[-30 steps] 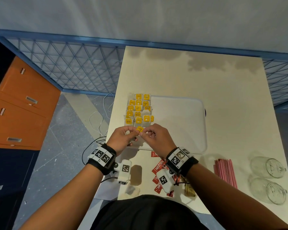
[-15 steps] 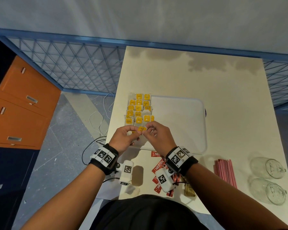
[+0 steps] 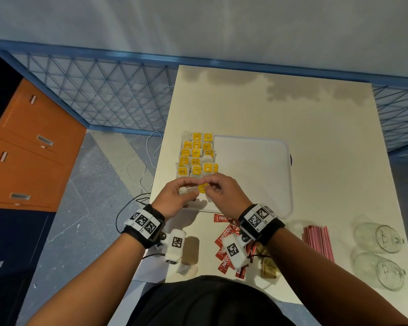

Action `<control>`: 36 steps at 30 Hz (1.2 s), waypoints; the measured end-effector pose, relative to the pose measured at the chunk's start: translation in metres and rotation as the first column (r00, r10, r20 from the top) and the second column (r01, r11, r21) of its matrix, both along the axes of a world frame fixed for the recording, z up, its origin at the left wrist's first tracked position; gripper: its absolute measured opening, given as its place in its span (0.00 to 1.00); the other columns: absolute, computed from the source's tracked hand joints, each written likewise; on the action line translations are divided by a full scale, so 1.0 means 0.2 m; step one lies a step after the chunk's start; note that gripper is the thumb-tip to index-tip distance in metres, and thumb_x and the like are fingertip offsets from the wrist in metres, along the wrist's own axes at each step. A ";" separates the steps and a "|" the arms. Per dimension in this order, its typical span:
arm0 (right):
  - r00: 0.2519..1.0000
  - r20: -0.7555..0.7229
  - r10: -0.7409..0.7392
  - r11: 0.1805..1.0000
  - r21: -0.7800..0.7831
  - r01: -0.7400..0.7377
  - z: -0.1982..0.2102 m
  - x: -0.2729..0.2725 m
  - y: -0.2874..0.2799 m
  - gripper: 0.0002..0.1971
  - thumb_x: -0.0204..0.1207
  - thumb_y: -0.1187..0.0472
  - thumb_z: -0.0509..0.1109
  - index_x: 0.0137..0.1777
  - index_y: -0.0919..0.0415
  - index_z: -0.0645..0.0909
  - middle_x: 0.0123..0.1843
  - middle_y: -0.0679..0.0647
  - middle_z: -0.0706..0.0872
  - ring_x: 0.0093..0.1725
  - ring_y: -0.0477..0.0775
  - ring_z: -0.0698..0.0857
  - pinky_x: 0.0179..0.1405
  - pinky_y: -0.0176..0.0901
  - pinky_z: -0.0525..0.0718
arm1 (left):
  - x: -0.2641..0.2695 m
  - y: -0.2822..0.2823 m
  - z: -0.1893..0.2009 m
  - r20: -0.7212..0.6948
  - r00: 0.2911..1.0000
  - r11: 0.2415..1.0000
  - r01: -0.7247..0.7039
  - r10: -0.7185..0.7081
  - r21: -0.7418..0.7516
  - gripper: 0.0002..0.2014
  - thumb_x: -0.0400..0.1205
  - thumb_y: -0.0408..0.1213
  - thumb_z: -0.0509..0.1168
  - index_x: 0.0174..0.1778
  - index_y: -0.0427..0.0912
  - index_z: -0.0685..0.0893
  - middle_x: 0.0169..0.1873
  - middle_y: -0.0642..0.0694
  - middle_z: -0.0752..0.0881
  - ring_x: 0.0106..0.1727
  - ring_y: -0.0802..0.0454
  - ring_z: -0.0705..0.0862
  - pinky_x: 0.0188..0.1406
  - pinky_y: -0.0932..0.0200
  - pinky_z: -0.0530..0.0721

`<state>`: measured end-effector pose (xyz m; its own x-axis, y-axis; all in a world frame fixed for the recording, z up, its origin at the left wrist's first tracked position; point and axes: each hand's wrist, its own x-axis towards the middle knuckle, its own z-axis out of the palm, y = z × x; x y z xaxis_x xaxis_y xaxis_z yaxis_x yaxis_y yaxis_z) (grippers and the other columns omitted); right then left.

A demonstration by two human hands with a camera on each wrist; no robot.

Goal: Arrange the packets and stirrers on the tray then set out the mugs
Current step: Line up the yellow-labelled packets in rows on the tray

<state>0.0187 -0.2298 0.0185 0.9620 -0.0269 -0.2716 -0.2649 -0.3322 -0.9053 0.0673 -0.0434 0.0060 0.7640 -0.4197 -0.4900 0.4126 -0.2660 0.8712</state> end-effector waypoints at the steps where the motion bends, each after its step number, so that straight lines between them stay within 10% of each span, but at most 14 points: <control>1: 1.000 -0.002 0.025 1.000 0.010 -0.025 0.01 0.00 0.00 0.15 0.81 0.64 0.69 0.53 0.40 0.89 0.53 0.45 0.89 0.46 0.46 0.87 0.50 0.40 0.85 | 0.00 0.00 0.00 0.010 1.000 1.000 0.027 -0.027 -0.005 0.15 0.82 0.32 0.73 0.64 0.48 0.87 0.57 0.51 0.90 0.43 0.55 0.87 0.37 0.59 0.83; 11: 0.999 -0.026 0.020 0.999 0.026 -0.019 -0.03 0.03 -0.04 0.15 0.80 0.64 0.70 0.59 0.43 0.88 0.53 0.44 0.90 0.45 0.47 0.85 0.53 0.40 0.86 | -0.02 -0.02 -0.02 0.001 0.998 0.997 0.062 -0.062 0.037 0.06 0.83 0.36 0.72 0.48 0.36 0.90 0.33 0.46 0.89 0.32 0.56 0.83 0.33 0.63 0.80; 20: 0.990 -0.132 -0.046 0.999 0.004 0.047 -0.12 0.00 -0.04 0.11 0.77 0.56 0.77 0.59 0.44 0.88 0.52 0.43 0.90 0.48 0.40 0.88 0.60 0.50 0.89 | -0.03 -0.03 -0.09 -0.026 0.999 0.997 -0.018 0.020 0.080 0.04 0.82 0.37 0.74 0.44 0.40 0.90 0.36 0.42 0.89 0.35 0.50 0.85 0.32 0.59 0.80; 26: 0.971 -0.239 -0.033 0.997 -0.081 0.014 -0.19 0.01 -0.04 0.05 0.74 0.47 0.75 0.47 0.45 0.88 0.38 0.50 0.91 0.40 0.54 0.91 0.48 0.63 0.91 | -0.05 -0.04 -0.16 -0.146 0.984 0.993 -0.092 0.102 0.071 0.04 0.83 0.34 0.71 0.48 0.36 0.90 0.38 0.38 0.89 0.38 0.46 0.83 0.32 0.61 0.81; 31: 0.980 -0.200 -0.017 0.941 -0.334 -0.052 -0.26 0.12 -0.05 0.03 0.82 0.53 0.70 0.50 0.47 0.85 0.42 0.46 0.87 0.46 0.55 0.87 0.48 0.48 0.83 | -0.02 -0.04 -0.16 -0.591 0.759 0.913 -0.398 0.273 -0.089 0.13 0.79 0.25 0.64 0.59 0.29 0.82 0.48 0.31 0.85 0.44 0.39 0.82 0.41 0.52 0.84; 36: 0.982 -0.186 0.025 0.862 -0.494 -0.115 -0.31 0.21 -0.07 0.10 0.85 0.55 0.67 0.61 0.53 0.85 0.54 0.57 0.91 0.51 0.61 0.88 0.48 0.47 0.83 | 0.00 -0.02 -0.15 -0.693 0.643 0.815 -0.562 0.325 -0.140 0.23 0.77 0.18 0.51 0.69 0.23 0.74 0.57 0.25 0.82 0.54 0.31 0.80 0.58 0.38 0.83</control>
